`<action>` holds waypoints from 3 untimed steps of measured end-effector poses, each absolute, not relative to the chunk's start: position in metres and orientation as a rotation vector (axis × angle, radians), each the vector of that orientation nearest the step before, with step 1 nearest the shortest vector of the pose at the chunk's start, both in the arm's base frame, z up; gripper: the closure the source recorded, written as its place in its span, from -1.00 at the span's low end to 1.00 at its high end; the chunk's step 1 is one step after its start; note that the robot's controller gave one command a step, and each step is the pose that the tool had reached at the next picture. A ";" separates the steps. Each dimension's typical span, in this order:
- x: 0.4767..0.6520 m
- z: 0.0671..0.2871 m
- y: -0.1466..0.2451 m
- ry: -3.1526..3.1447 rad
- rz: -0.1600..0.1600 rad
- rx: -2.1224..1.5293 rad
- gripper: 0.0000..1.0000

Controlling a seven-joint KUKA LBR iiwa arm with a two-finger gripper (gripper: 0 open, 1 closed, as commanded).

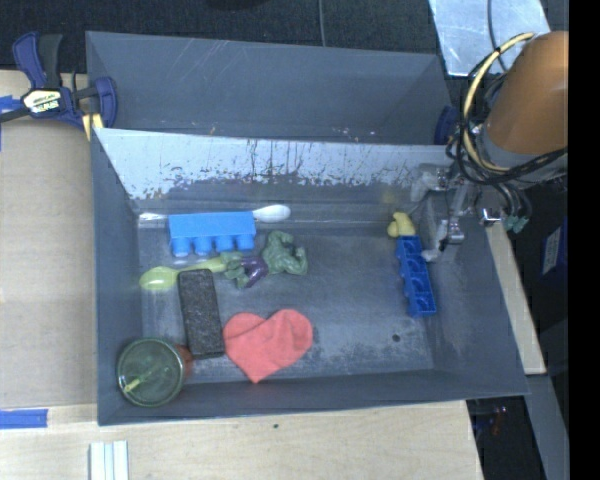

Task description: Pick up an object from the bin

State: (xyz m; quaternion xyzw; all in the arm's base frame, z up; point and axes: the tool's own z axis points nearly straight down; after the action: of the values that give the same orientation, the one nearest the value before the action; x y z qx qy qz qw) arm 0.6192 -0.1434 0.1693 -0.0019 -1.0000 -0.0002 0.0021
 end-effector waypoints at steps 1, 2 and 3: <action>0.621 0.175 -0.143 -3.146 0.001 -0.001 -1.00; 0.607 0.097 -0.154 -3.145 0.003 0.156 -1.00; 0.618 0.088 -0.153 -3.149 0.009 0.297 1.00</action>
Offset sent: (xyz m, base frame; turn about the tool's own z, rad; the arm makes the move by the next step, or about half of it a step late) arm -0.0162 -0.0115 -0.0824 -0.1121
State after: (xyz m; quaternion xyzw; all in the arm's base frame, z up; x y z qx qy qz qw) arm 0.6175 -0.1526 0.0881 0.0939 -0.9955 0.0030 -0.0105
